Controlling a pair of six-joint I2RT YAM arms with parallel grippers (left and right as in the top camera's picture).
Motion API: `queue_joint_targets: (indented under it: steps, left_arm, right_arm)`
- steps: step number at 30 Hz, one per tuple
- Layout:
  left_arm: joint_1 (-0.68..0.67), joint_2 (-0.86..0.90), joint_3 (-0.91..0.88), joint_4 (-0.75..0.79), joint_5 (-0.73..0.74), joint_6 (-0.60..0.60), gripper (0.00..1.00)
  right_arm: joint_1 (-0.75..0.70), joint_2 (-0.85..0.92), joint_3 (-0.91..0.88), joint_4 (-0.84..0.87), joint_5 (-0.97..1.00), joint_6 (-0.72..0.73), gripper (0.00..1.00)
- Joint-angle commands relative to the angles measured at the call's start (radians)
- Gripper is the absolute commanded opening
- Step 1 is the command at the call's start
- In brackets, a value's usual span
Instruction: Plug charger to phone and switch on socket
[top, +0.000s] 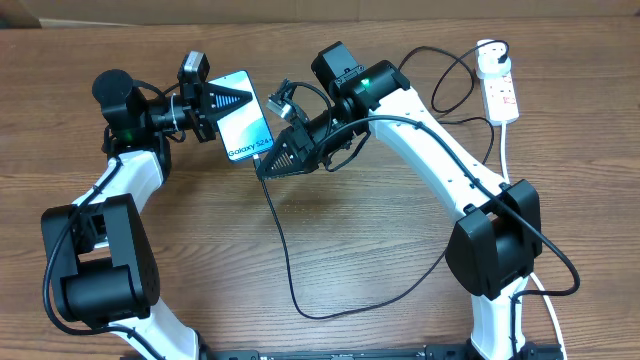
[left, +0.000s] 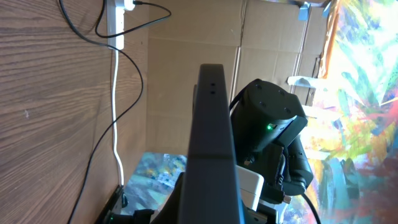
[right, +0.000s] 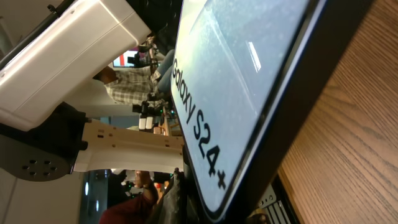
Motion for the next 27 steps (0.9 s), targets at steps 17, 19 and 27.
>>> queue_joint_targets:
  steps: [17, 19, 27]
  left_arm:
    - [-0.002, -0.007, 0.024, 0.009, 0.019, 0.027, 0.04]
    - [-0.002, -0.007, 0.024, 0.009, 0.019, 0.027, 0.04]
    - [-0.002, -0.007, 0.025, 0.009, 0.019, 0.027, 0.04]
  right_arm:
    - [-0.001, 0.015, -0.002, 0.002, -0.022, 0.004, 0.04]
    - [-0.001, 0.015, -0.002, 0.002, -0.022, 0.004, 0.04]
    - [0.014, 0.016, -0.002, 0.004, -0.022, 0.004, 0.04]
